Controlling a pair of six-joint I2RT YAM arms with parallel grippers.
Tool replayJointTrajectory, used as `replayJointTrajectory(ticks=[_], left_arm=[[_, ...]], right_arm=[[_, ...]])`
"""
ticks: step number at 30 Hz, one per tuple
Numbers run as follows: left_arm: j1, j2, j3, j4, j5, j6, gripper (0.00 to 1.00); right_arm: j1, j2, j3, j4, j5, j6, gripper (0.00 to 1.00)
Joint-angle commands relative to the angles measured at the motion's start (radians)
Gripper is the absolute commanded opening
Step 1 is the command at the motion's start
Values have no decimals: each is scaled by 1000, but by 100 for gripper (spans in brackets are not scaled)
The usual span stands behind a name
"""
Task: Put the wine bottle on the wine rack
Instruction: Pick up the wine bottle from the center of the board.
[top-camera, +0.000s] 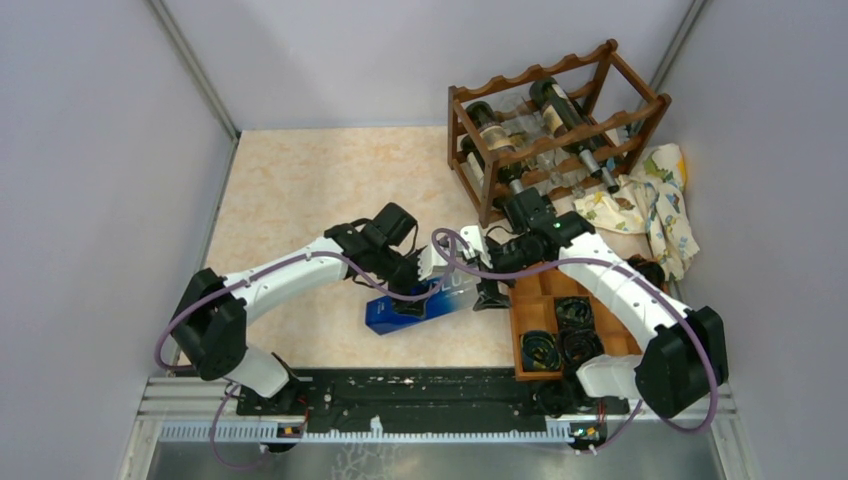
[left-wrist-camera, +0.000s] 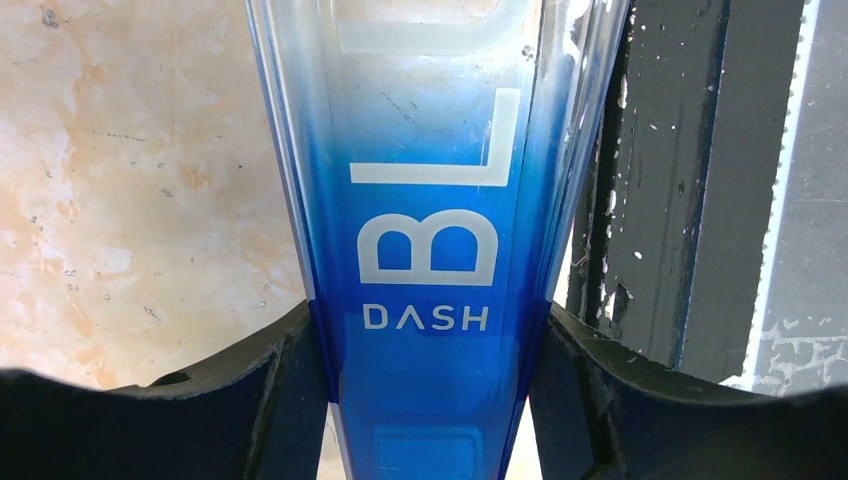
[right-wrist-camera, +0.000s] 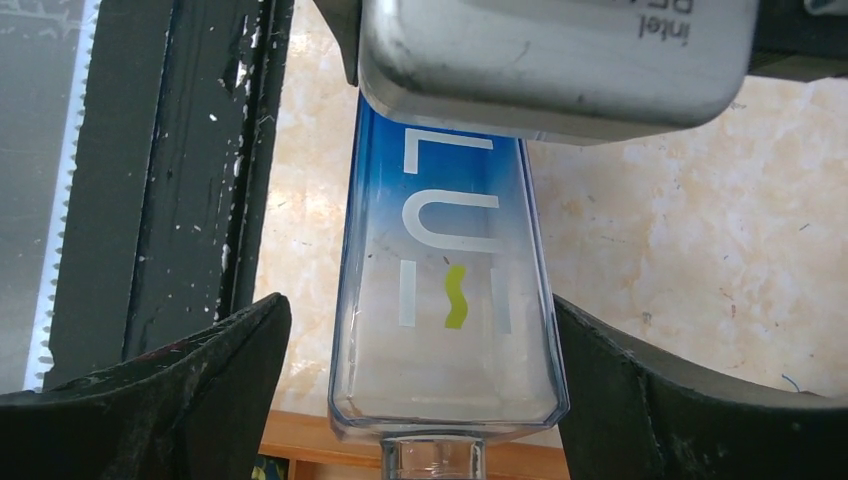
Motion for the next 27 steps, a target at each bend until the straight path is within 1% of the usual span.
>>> replayJointTrajectory(ticks=[1, 8, 10, 12, 14, 16, 18, 21, 27], left_arm=[[-16, -27, 48, 72, 60, 21, 0], [-21, -6, 64, 55, 57, 29, 0], [-21, -5, 65, 52, 51, 33, 0], [-21, -6, 65, 49, 51, 39, 0], [-21, -3, 65, 49, 54, 44, 0], [-21, 3, 66, 45, 55, 46, 0], [-21, 12, 72, 38, 55, 47, 0], [-21, 23, 81, 27, 59, 46, 0], [-21, 30, 89, 32, 70, 43, 0]], right_arm=[[41, 2, 12, 45, 1, 22, 89], [56, 6, 11, 60, 36, 45, 81], [57, 6, 11, 58, 41, 44, 76], [57, 5, 9, 54, 49, 40, 75], [57, 1, 7, 52, 55, 33, 76], [57, -6, 17, 42, 54, 21, 82], [59, -11, 37, 29, 47, 12, 84], [71, -11, 53, 20, 45, 11, 84], [97, -8, 23, 48, 71, 33, 81]])
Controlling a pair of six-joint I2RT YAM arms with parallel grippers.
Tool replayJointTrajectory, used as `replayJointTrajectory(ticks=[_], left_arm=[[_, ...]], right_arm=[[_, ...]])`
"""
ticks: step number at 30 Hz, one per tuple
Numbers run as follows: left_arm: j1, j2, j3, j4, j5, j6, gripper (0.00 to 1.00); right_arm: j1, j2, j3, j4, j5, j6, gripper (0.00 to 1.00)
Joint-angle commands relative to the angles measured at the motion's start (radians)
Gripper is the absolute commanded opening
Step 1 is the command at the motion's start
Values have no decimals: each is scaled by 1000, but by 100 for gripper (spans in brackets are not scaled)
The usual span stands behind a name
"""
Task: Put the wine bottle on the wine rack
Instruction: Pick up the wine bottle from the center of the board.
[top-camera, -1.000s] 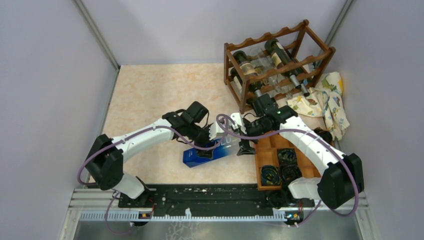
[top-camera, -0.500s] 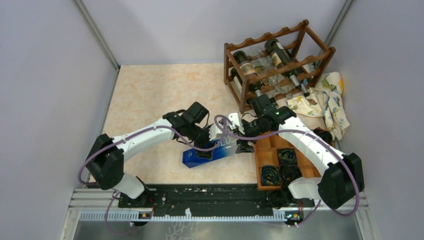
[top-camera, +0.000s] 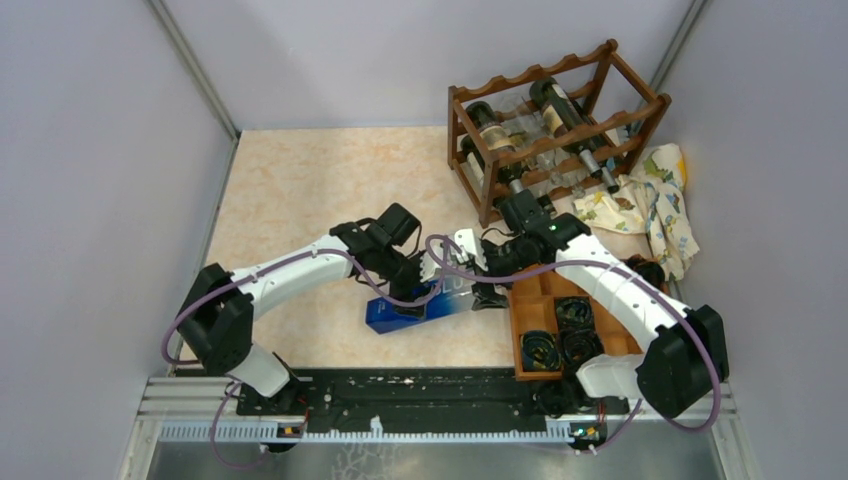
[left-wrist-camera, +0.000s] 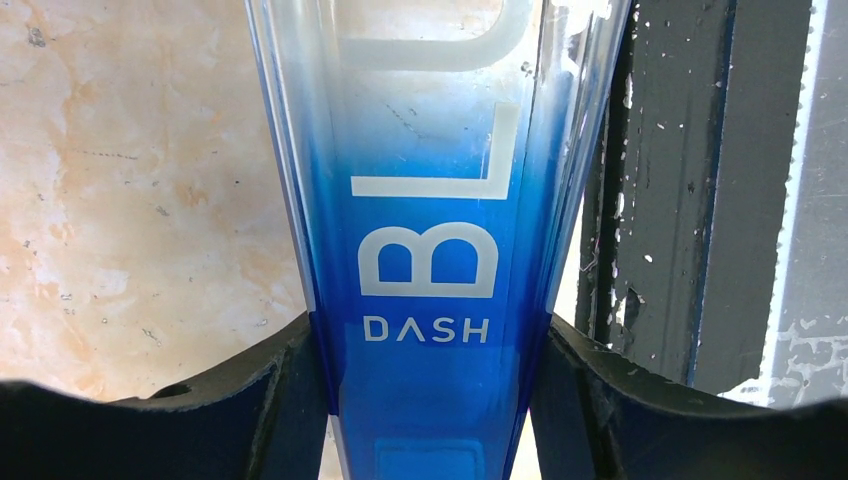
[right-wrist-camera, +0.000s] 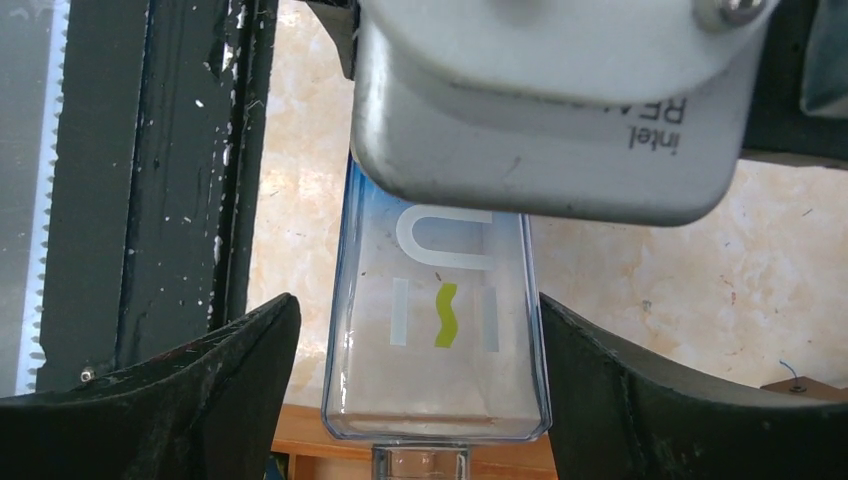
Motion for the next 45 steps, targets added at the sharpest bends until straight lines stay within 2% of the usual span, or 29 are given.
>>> replayJointTrajectory(ticks=[1, 12, 23, 25, 29, 33, 36, 41, 45], left_arm=[[-16, -3, 71, 53, 73, 9, 0], [-18, -10, 65, 73, 97, -1, 0], [-18, -17, 69, 79, 95, 2, 0], [-18, -18, 64, 81, 92, 0, 0], [-17, -16, 54, 88, 83, -1, 0], [-17, -16, 49, 94, 64, -4, 1], [-17, -30, 32, 117, 22, -22, 23], [-17, -98, -46, 217, -14, -31, 65], [-17, -133, -100, 270, -27, -28, 86]], right_arm=[[57, -10, 21, 40, 5, 3, 80], [69, -10, -14, 116, 23, 73, 65], [79, -29, -58, 129, 52, 77, 62], [79, -35, -65, 128, 52, 79, 54], [78, -44, -71, 123, 58, 87, 24], [78, -63, -69, 118, 52, 94, 7], [77, -83, -71, 109, 34, 89, 0], [59, -111, -86, 116, 8, 87, 0], [36, -123, -103, 154, 11, 111, 0]])
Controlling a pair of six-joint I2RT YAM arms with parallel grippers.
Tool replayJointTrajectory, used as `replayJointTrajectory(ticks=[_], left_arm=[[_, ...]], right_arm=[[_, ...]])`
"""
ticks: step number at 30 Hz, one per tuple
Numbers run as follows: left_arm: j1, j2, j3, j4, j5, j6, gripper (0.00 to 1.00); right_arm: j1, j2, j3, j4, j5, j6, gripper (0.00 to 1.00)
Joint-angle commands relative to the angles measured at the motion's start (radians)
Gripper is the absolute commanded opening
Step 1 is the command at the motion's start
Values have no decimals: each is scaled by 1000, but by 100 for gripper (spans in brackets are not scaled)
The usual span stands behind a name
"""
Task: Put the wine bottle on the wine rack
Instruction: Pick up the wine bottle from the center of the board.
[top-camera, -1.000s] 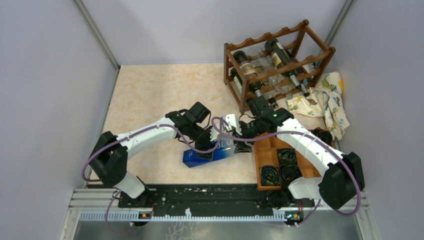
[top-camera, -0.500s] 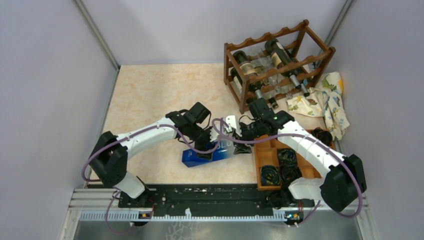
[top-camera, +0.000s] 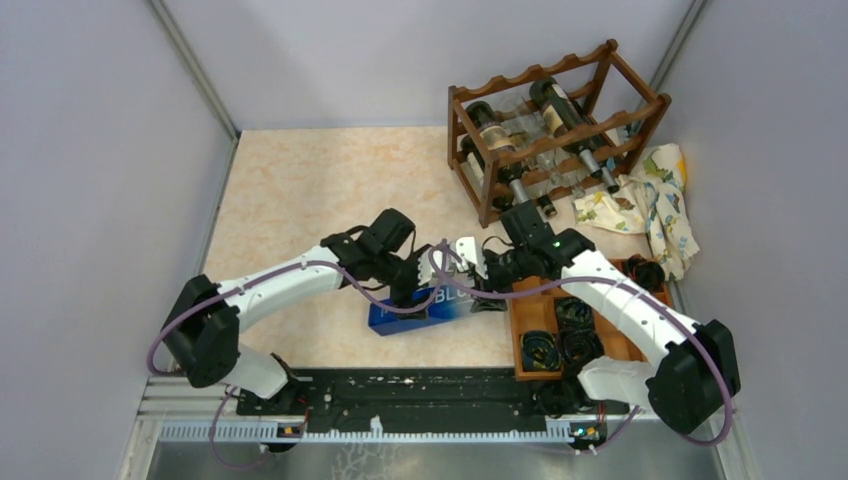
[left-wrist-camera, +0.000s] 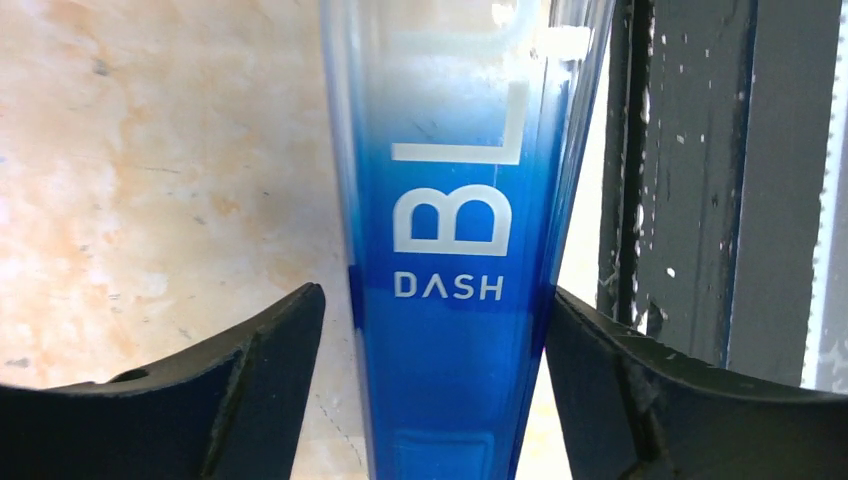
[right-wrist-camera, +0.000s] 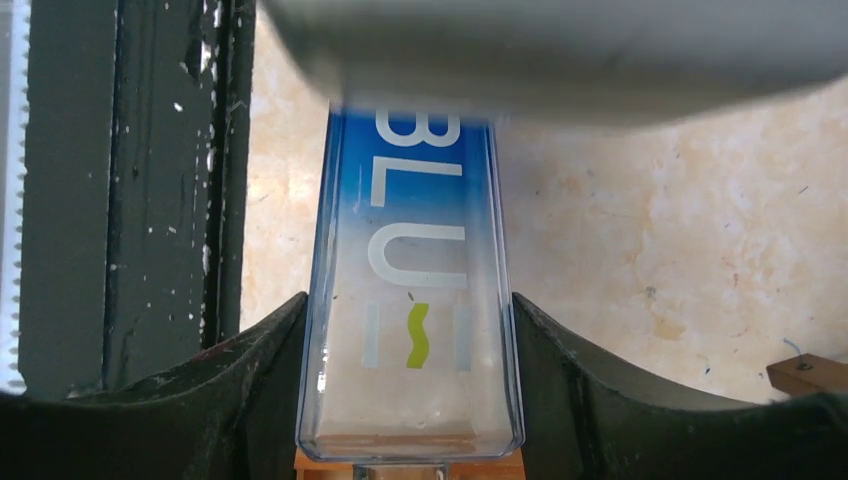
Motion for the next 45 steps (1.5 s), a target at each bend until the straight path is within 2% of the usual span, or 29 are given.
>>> replayJointTrajectory(ticks=[1, 6, 12, 19, 25, 31, 39, 45], left_arm=[[-4, -71, -18, 149, -6, -15, 96], [-3, -87, -23, 146, -25, -24, 99], [-3, -217, -47, 182, -98, -64, 99], [-1, -453, -171, 374, -194, -163, 99], [1, -593, -234, 473, -368, -259, 99], [12, -639, -261, 506, -402, -400, 99], [13, -696, -374, 676, -369, -579, 99], [14, -653, -287, 584, -373, -518, 99]], right_arm=[[-7, -38, -12, 47, -50, 20, 0], [-42, -58, -18, 67, -62, 40, 0], [-114, -111, -25, 59, -128, 59, 0], [-214, -167, -12, 26, -222, 83, 0], [-285, -185, 52, -43, -259, 101, 0], [-351, -199, 131, -128, -277, 121, 0], [-436, -236, 228, -241, -206, 122, 0], [-522, -247, 283, -374, -174, 57, 0]])
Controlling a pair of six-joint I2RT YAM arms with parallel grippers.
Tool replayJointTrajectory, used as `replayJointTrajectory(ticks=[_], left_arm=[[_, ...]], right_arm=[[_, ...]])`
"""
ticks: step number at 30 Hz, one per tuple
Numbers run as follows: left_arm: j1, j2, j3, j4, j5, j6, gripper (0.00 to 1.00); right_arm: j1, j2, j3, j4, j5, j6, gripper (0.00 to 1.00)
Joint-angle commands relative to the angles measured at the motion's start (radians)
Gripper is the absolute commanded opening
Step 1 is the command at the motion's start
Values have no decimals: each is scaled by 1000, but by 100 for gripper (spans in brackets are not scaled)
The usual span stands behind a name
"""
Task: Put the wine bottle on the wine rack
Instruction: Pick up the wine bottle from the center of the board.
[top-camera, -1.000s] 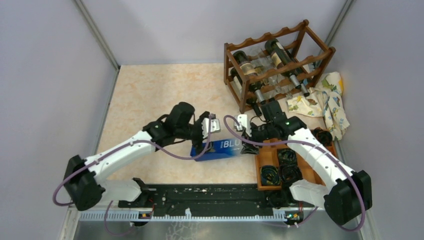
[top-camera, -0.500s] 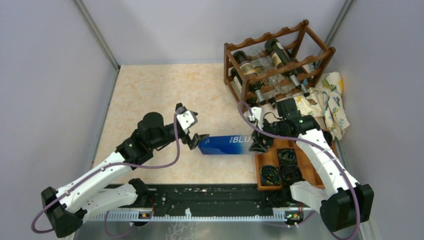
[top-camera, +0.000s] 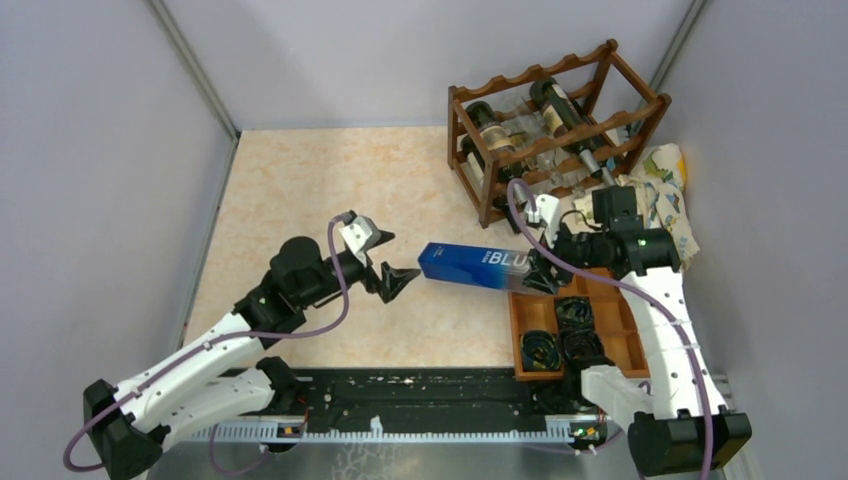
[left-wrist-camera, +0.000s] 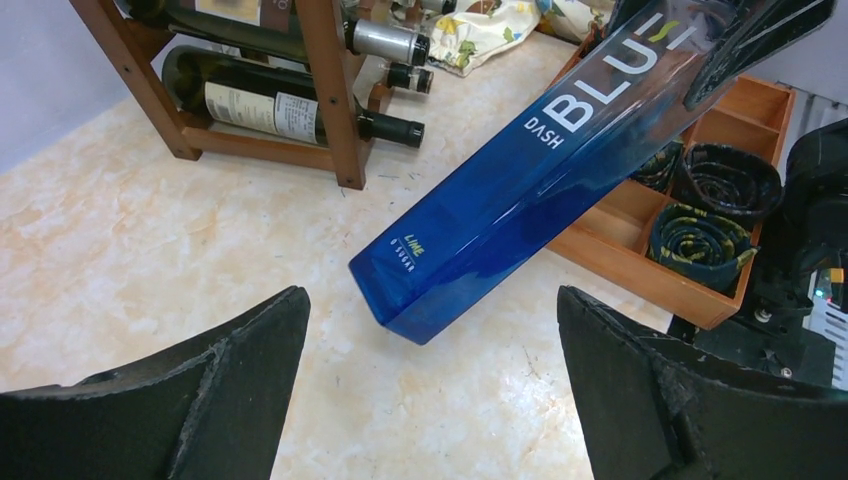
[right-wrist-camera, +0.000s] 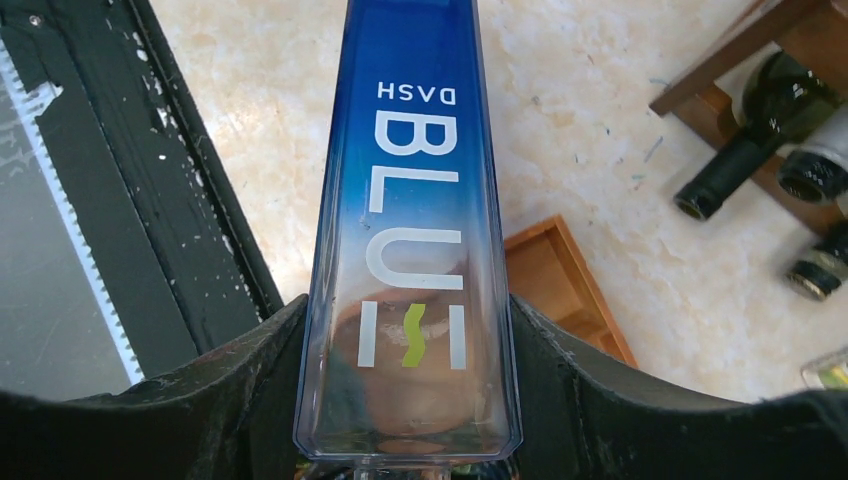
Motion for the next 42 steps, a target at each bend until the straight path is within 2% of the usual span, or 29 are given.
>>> replayJointTrajectory(ticks=[1, 7, 12, 19, 30, 36, 42], left_arm=[[8, 38, 100, -39, -3, 34, 99], [17, 131, 198, -171, -48, 175, 99], [18, 173, 165, -183, -132, 233, 99], [18, 183, 142, -243, -165, 286, 99], [18, 211, 140, -293, -137, 326, 99], [18, 197, 134, -306, -134, 321, 99], [18, 186, 135, -313, -119, 318, 99]], right_arm=[[-71, -43, 118, -38, -96, -52, 0], [-155, -27, 180, -159, -54, -128, 0], [-214, 5, 279, -261, 5, -162, 0], [-258, 32, 390, -359, 136, -172, 0], [-370, 44, 440, -367, 347, -196, 0], [-519, 88, 491, -369, 359, -275, 0], [-601, 155, 576, -363, 351, -290, 0]])
